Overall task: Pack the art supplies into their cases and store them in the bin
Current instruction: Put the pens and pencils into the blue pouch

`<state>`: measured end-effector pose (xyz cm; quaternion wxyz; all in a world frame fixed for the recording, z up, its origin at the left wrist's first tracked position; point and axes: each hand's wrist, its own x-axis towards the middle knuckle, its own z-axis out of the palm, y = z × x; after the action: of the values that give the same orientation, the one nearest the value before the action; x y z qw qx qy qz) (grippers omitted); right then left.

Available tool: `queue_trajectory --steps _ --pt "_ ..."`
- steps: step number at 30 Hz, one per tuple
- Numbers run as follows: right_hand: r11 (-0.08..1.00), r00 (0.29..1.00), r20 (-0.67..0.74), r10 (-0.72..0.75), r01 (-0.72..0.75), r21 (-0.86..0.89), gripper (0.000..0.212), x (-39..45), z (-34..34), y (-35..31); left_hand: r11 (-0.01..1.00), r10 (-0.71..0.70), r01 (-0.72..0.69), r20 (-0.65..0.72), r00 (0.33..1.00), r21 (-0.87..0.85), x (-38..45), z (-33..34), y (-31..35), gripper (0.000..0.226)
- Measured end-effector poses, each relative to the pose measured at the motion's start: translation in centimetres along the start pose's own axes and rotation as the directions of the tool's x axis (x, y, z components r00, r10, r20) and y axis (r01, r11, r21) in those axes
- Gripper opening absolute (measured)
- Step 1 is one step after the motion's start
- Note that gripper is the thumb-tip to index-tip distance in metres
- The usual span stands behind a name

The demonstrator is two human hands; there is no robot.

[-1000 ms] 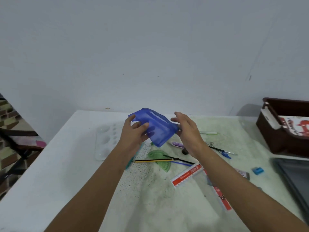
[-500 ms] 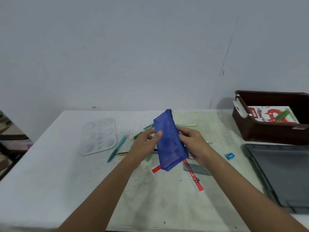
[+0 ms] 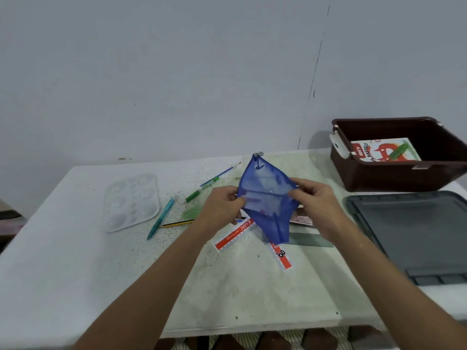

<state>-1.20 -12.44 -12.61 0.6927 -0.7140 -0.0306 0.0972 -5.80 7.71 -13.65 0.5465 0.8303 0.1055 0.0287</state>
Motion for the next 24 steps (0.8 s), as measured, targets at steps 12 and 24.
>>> queue_trajectory --steps 12,24 --pt "0.991 0.987 -0.147 -0.061 0.042 -0.125 0.028 -2.8 -8.7 0.4 0.803 0.164 -0.351 0.387 0.907 0.481 1.0 5.1 -1.4 0.035" --pt "0.904 0.983 -0.166 -0.079 0.001 -0.427 0.029 -5.1 -11.0 3.1 0.530 0.068 -0.482 0.531 0.844 0.698 2.2 8.0 -2.3 0.033"
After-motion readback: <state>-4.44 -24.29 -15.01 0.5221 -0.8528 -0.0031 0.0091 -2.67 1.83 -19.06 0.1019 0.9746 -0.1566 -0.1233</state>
